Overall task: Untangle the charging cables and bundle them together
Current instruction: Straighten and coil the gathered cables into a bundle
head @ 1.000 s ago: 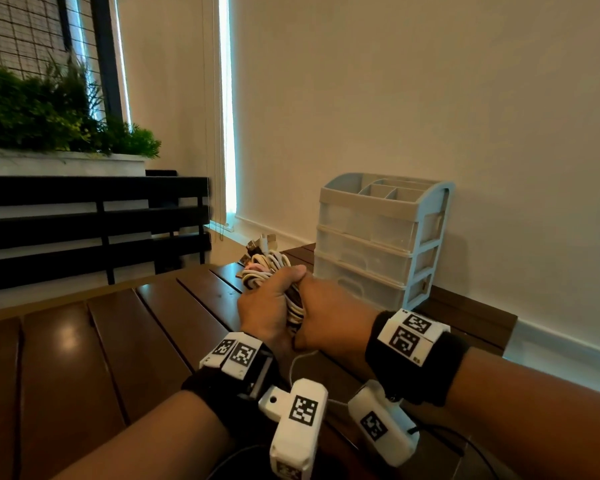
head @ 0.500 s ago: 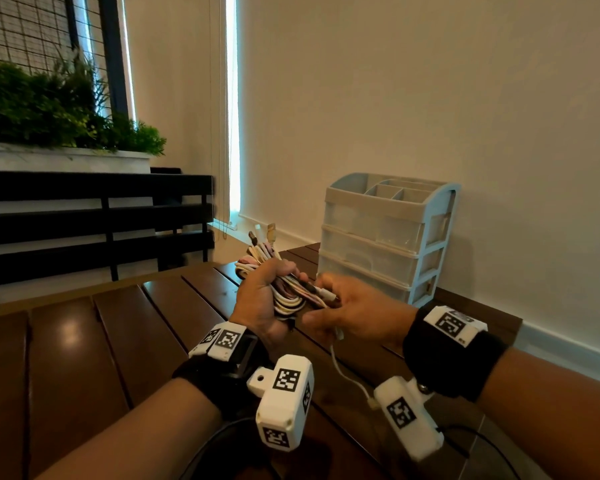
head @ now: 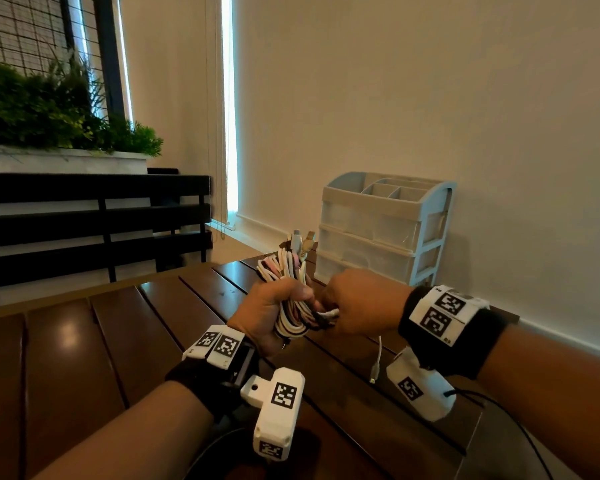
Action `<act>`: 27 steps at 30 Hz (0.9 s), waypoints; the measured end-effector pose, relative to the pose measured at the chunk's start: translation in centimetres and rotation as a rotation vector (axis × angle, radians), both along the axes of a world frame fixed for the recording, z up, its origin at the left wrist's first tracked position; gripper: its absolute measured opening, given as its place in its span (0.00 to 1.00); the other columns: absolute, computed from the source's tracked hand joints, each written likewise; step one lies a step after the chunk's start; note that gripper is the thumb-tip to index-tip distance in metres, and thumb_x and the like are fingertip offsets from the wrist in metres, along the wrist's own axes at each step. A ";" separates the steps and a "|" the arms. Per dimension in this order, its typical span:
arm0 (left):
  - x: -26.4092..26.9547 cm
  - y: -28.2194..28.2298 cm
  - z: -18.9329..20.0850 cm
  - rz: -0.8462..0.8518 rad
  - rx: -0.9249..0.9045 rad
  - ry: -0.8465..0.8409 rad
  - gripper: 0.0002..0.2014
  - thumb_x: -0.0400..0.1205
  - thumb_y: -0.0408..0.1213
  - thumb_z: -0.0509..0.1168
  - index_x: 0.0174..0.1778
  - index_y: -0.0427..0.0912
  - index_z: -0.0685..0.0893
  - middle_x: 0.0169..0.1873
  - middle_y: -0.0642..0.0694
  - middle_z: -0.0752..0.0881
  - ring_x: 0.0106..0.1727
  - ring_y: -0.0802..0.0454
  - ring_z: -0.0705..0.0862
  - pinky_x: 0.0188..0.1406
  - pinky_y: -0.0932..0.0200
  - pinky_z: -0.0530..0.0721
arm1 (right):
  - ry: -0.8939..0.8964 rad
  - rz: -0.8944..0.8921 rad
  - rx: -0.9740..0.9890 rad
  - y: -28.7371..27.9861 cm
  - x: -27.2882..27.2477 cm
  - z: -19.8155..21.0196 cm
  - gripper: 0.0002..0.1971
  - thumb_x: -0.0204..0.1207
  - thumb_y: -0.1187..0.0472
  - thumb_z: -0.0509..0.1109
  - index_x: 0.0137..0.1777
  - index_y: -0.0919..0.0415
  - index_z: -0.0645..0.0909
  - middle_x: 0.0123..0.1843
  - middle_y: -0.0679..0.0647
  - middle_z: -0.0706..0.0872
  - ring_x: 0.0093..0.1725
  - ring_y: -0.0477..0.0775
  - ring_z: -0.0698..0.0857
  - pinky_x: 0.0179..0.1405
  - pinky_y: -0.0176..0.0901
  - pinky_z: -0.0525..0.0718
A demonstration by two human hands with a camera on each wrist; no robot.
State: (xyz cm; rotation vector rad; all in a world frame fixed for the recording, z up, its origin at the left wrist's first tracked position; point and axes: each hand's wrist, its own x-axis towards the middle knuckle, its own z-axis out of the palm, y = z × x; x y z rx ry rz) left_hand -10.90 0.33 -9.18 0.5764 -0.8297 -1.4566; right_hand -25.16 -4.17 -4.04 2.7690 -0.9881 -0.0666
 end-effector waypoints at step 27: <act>-0.5 -0.2 -0.6 -0.227 0.094 -0.114 0.13 0.67 0.26 0.63 0.43 0.35 0.89 0.40 0.33 0.86 0.40 0.37 0.86 0.46 0.40 0.85 | -0.344 -0.016 0.019 0.3 0.3 -1.8 0.30 0.67 0.63 0.78 0.63 0.57 0.64 0.56 0.51 0.75 0.45 0.50 0.80 0.45 0.45 0.82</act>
